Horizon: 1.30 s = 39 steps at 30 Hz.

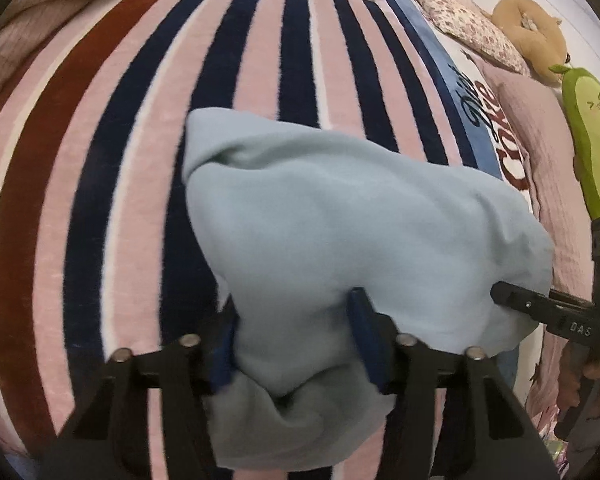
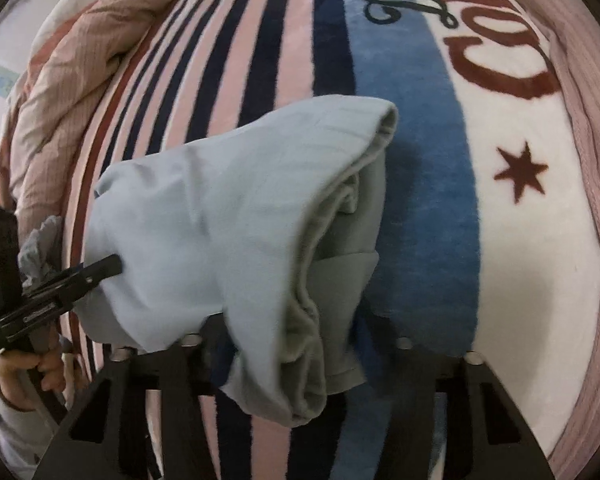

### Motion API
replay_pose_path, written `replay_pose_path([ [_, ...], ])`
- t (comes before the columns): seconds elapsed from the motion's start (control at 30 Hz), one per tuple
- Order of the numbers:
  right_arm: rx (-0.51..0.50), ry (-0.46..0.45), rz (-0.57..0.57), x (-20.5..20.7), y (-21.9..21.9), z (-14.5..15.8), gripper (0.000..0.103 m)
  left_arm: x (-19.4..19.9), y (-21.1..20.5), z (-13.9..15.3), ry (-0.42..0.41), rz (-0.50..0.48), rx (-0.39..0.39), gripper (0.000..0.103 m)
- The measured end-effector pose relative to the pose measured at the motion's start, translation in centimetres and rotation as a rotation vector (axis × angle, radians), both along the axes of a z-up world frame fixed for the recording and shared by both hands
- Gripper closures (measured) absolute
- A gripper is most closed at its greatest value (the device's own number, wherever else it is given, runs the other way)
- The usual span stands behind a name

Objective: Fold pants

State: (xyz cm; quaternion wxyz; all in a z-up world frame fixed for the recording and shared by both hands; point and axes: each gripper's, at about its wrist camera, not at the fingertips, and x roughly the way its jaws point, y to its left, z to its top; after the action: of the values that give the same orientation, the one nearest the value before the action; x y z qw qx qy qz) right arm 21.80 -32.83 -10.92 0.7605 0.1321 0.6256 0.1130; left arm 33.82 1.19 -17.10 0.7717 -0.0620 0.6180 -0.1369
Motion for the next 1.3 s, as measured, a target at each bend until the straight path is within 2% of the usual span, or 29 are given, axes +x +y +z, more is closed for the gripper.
replay_pose_path([
  [0.03, -0.002, -0.008, 0.006, -0.1, 0.1, 0.3, 0.073, -0.1, -0.1, 0.1, 0.000, 0.000, -0.005, 0.069],
  [0.1, 0.004, -0.023, 0.012, -0.2, 0.2, 0.9, 0.077, -0.3, -0.3, 0.7, -0.008, 0.002, 0.000, 0.076],
  [0.17, 0.008, -0.035, 0.017, -0.6, 0.2, 1.7, 0.078, -0.6, -0.2, 1.4, -0.024, 0.001, 0.005, 0.085],
  [0.23, 0.023, -0.048, 0.015, -0.5, 0.4, 2.5, 0.078, -0.8, 0.2, 2.2, -0.032, 0.009, -0.011, 0.089],
  [0.6, 0.097, -0.115, 0.044, -2.7, 2.3, 8.1, 0.080, -4.6, 3.0, 9.0, -0.111, 0.004, -0.022, 0.091],
  [0.73, 0.099, -0.091, 0.061, -3.0, 2.7, 7.8, 0.080, -5.4, 3.9, 9.2, -0.096, 0.015, -0.016, 0.091],
  [0.8, 0.063, -0.054, 0.073, -2.7, 3.4, 6.8, 0.078, -5.6, 3.8, 8.2, -0.070, 0.007, -0.009, 0.090],
  [0.9, -0.013, -0.038, 0.067, -2.4, 3.4, 5.1, 0.065, -5.4, 3.2, 6.8, -0.058, -0.009, 0.025, 0.086],
  [0.97, -0.071, -0.034, 0.056, -2.1, 3.1, 3.8, 0.058, -5.3, 3.2, 5.4, -0.048, -0.007, 0.046, 0.069],
  [1.03, -0.089, -0.013, 0.045, -1.6, 2.3, 2.0, 0.047, -5.2, 3.5, 4.3, -0.039, 0.009, 0.057, 0.058],
  [1.13, -0.005, 0.010, 0.034, -0.9, 1.2, 0.2, 0.037, -5.0, 4.2, 2.6, -0.011, 0.035, 0.051, 0.054],
  [1.23, 0.145, 0.017, 0.059, -0.3, 0.8, -1.1, 0.035, -4.5, 4.5, 1.2, 0.016, 0.057, 0.019, 0.053],
  [1.3, 0.191, 0.039, 0.087, 0.2, 1.2, -2.0, 0.035, -4.2, 4.4, 0.5, 0.030, 0.067, -0.017, 0.053],
])
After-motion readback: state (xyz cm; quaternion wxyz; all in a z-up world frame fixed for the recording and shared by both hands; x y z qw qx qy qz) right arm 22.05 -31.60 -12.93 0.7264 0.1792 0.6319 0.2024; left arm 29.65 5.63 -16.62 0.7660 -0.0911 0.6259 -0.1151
